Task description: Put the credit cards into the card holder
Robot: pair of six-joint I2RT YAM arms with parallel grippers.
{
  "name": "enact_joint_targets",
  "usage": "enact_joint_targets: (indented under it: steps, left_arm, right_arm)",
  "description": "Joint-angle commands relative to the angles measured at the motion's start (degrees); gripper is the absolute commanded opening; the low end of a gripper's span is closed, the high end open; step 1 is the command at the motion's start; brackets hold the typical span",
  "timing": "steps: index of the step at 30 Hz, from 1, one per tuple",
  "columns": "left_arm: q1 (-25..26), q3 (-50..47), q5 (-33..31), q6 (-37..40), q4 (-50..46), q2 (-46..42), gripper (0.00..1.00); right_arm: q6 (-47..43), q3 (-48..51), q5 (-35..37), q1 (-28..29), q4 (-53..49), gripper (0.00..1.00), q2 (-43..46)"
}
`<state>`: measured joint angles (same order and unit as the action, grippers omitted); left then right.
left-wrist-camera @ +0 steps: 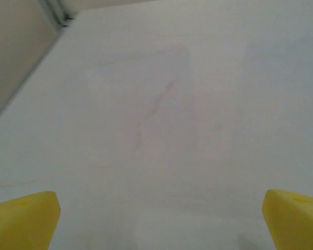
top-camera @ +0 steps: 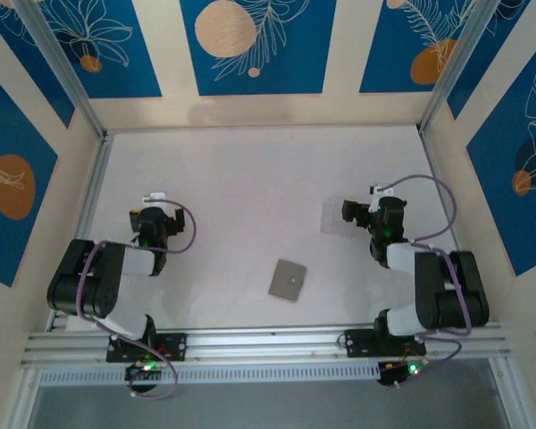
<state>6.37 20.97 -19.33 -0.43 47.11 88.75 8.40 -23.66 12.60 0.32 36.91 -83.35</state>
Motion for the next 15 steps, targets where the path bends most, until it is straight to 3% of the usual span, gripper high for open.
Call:
enact_joint_targets:
  steps: [1,5,10,15]
  left_arm:
    - [-1.3,-0.9,5.4,1.2,10.5,1.2,1.00]
    - [-1.1,-0.8,6.0,1.5,9.5,0.9,1.00]
    - [-1.1,1.4,12.7,3.5,4.8,0.9,1.00]
    - [-1.7,0.3,17.8,4.8,6.5,0.5,1.00]
  right_arm:
    - [-0.6,1.1,-2.5,-0.3,10.5,0.99,-3.2]
    - [-0.7,1.1,0.7,0.7,11.9,0.99,-4.0]
    - [-1.3,1.0,1.1,1.4,11.5,0.99,-3.9]
    - [-1.3,0.9,1.0,1.3,11.4,0.99,-3.8]
